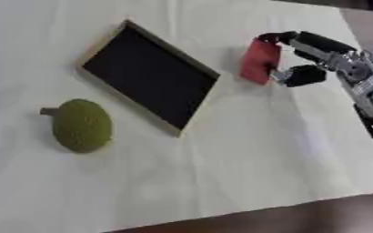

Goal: Pick up objects on the table and place them in the box.

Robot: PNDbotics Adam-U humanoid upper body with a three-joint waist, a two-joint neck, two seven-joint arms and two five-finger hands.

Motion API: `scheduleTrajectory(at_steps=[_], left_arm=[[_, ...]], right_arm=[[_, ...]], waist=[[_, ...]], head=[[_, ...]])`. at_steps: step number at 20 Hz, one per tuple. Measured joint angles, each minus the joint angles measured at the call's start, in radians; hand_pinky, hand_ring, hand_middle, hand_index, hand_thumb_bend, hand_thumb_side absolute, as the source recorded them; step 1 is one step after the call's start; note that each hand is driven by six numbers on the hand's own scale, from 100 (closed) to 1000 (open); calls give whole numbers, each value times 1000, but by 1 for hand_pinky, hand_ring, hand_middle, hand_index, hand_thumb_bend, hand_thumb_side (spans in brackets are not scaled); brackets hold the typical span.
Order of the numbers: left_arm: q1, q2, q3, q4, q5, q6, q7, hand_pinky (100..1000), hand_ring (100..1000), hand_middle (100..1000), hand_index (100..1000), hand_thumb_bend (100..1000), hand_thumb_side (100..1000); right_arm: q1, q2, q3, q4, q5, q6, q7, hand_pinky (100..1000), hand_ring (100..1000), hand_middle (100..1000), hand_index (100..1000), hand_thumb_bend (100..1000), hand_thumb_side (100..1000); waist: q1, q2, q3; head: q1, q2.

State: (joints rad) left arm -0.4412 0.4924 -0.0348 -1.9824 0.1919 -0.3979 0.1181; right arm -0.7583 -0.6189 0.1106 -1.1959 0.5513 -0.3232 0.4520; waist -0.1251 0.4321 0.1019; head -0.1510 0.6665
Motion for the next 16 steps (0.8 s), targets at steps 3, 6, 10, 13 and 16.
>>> scheduleTrajectory(at_steps=[3, 6, 10, 13, 16], left_arm=[[0, 0, 0, 0, -1, 0, 0, 766, 798, 743, 805, 100, 654], [0, 0, 0, 0, -2, 0, 0, 766, 798, 742, 804, 100, 654], [0, 0, 0, 0, -2, 1, 1, 766, 798, 741, 803, 100, 652], [0, 0, 0, 0, -2, 6, 2, 766, 798, 740, 803, 100, 653], [0, 0, 0, 0, -2, 7, 2, 765, 799, 740, 803, 100, 652]], right_arm=[[-8, 2, 0, 13, -18, 6, 14, 1000, 978, 656, 1000, 100, 220], [-12, 5, 0, 22, -44, 18, 28, 1000, 967, 647, 1000, 100, 248], [-17, 8, -2, 30, -89, 50, 45, 959, 911, 577, 1000, 100, 273], [-17, 8, -3, 36, -160, 83, 54, 923, 867, 545, 986, 100, 255], [-14, 8, -5, 37, -241, 109, 62, 888, 830, 509, 967, 100, 237]], waist=[[0, 0, 0], [0, 0, 0], [0, 0, 0], [0, 0, 0], [0, 0, -1]], head=[[-1, 0], [-1, 0], [-1, 0], [-1, 0], [-1, 0]])
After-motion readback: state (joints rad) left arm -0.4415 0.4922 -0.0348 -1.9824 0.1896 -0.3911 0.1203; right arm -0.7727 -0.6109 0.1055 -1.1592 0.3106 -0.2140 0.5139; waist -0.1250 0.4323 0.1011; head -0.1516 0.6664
